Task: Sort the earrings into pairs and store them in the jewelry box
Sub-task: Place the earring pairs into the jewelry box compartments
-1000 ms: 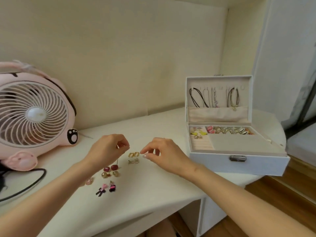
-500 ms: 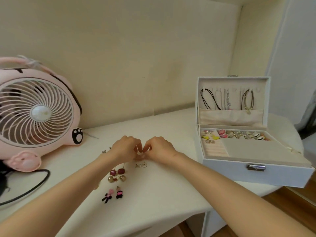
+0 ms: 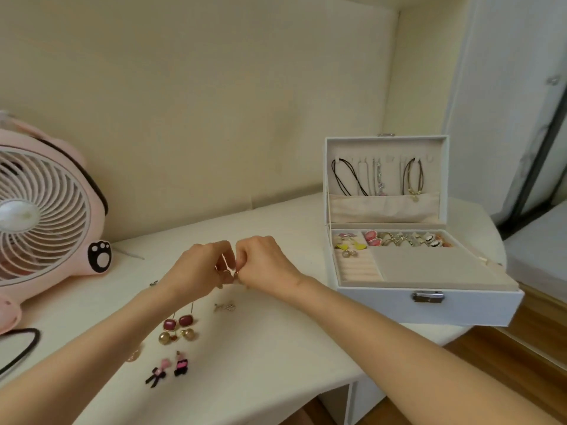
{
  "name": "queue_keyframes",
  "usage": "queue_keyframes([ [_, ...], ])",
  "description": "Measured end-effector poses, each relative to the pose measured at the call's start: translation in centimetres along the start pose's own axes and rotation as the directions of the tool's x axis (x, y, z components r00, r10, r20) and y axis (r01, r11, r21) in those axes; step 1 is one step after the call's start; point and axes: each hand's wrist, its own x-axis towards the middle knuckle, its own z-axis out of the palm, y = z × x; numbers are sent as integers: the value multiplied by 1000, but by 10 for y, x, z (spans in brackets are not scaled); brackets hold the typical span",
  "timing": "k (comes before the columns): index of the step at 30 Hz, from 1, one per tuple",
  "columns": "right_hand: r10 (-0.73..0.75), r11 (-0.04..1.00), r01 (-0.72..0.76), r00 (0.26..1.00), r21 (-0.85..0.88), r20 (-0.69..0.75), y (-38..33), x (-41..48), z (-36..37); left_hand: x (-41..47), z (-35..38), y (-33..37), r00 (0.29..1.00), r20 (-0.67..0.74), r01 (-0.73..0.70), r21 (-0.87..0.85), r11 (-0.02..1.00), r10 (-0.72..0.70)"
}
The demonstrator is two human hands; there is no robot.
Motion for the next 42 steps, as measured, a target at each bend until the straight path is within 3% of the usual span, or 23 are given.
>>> queue_keyframes([
  [4,-7,997,15,995,82,-98,4,-22,-51,-7,-10,41,981,-146,-151,-173,973,126],
  [7,85,975,-64,992,212,-94,22,-40,-85,-4,-3,68,967,-176,-235,-324,916,185],
  [13,273,917,-206,948,341,-161,72,-70,-128,17,17,107,973,-116,-232,-552,801,202],
  [18,300,915,-238,941,326,-155,98,-80,-135,31,29,127,976,-87,-211,-626,751,201],
  [22,290,937,-238,939,257,-188,109,-78,-135,38,35,134,967,-80,-239,-615,752,242],
  [25,259,953,-224,952,205,-164,114,-76,-133,41,38,133,975,-104,-217,-615,759,194],
  [29,226,964,-198,963,178,-150,119,-70,-132,48,43,127,966,-166,-251,-401,881,199],
  [36,187,956,-152,974,250,-124,118,-71,-133,54,48,127,951,-109,-308,-386,870,289],
  [42,175,973,-143,969,180,-177,116,-72,-130,55,51,133,924,-118,-377,-131,917,363],
])
